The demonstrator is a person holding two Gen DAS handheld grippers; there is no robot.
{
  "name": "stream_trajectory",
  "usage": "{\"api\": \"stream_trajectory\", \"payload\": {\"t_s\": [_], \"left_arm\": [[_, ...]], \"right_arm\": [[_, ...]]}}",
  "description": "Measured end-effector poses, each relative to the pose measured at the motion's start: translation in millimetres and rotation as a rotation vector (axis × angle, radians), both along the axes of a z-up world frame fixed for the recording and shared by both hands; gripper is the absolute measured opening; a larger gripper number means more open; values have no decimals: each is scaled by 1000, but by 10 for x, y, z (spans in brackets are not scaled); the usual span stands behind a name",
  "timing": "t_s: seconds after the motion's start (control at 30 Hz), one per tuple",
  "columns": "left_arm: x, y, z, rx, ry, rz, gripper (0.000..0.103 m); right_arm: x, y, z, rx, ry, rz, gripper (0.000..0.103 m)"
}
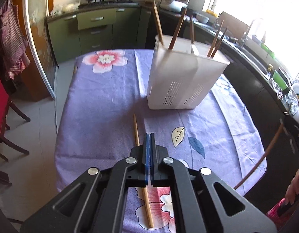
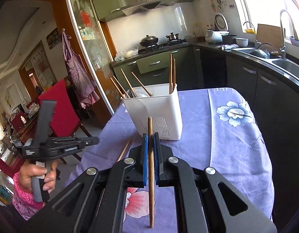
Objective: Organize utensils
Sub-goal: 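Carry both chopsticks upright to the white caddy and lower them in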
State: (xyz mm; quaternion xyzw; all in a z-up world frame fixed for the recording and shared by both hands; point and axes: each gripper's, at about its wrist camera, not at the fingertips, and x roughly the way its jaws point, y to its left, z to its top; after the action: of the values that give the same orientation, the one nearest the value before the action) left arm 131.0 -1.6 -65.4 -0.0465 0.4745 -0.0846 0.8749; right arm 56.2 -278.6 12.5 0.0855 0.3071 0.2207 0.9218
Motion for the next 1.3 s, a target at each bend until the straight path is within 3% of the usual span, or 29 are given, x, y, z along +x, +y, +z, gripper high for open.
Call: {"api": "stream_trajectory", "payload": {"t_s": [0.1, 0.2, 0.27, 0.53, 0.63, 0.7, 0.87, 1.07, 1.3], "left_arm": [[314, 15, -349, 11, 102, 18, 9], [517, 16, -568, 43, 140, 45, 15], [614, 15, -646, 21, 160, 40, 18], [823, -93, -834, 101, 212, 37, 18], [816, -138, -839, 141, 217, 36, 6], [780, -137, -812, 111, 225, 22, 5], [496, -103, -411, 78, 114, 0, 5], [-134, -92, 328, 64, -106, -51, 5], [-622, -103, 806, 111, -296, -67, 5]], "right_arm": [[-45, 20, 10, 0, -4, 2, 6], [-33, 10, 7, 3, -3, 11, 6], [-28, 2, 7, 4, -1, 12, 6], [20, -33, -24, 22, 9, 17, 6], [26, -45, -33, 28, 13, 19, 6], [32, -65, -39, 29, 14, 18, 6], [4, -88, -34, 36, 16, 18, 6], [-61, -79, 32, 36, -8, 20, 6], [-140, -23, 103, 26, -31, 33, 6]]}}
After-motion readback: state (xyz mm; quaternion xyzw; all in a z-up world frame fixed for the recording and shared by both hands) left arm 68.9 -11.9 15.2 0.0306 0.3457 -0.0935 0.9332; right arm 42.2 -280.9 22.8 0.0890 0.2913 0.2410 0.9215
